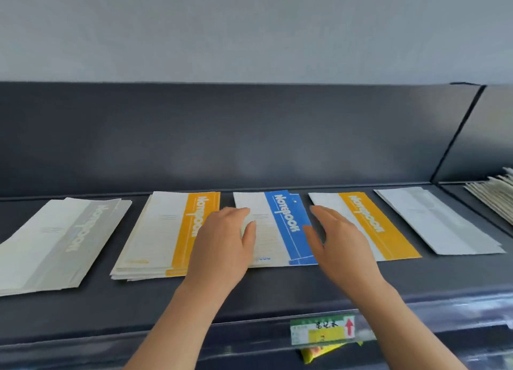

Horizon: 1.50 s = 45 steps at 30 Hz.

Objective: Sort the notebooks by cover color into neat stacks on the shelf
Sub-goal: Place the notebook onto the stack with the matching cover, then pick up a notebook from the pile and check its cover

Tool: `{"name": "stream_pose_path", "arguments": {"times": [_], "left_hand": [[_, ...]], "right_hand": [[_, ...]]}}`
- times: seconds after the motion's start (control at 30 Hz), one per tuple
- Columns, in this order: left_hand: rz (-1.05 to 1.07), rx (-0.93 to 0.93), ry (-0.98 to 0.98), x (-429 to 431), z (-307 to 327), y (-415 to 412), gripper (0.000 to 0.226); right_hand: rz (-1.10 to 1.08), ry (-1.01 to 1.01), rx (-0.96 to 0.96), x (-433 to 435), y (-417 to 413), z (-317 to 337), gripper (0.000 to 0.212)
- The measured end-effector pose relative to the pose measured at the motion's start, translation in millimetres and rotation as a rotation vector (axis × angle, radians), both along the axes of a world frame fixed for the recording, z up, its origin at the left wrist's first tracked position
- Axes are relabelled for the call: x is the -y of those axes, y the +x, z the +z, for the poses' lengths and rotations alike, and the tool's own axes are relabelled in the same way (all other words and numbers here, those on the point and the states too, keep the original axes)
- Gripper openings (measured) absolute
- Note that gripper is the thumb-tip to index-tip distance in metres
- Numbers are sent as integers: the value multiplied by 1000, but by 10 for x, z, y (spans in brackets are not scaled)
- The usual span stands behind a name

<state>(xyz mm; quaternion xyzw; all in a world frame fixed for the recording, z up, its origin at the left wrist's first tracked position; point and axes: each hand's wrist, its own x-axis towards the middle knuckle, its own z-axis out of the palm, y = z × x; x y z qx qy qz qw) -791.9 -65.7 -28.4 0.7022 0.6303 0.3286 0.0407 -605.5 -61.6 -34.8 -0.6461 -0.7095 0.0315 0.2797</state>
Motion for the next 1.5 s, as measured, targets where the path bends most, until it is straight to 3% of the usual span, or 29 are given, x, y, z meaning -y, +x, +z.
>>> {"name": "stream_pose_path", "arguments": {"times": [0.63,1.5], "left_hand": [[-225,142,16,181,-68,3219,39],[-496,156,49,-697,175,6120,27]], "right_hand": [[-222,16,-21,691,3308,35,46],[-558,2,-154,127,6278,107,41]]}}
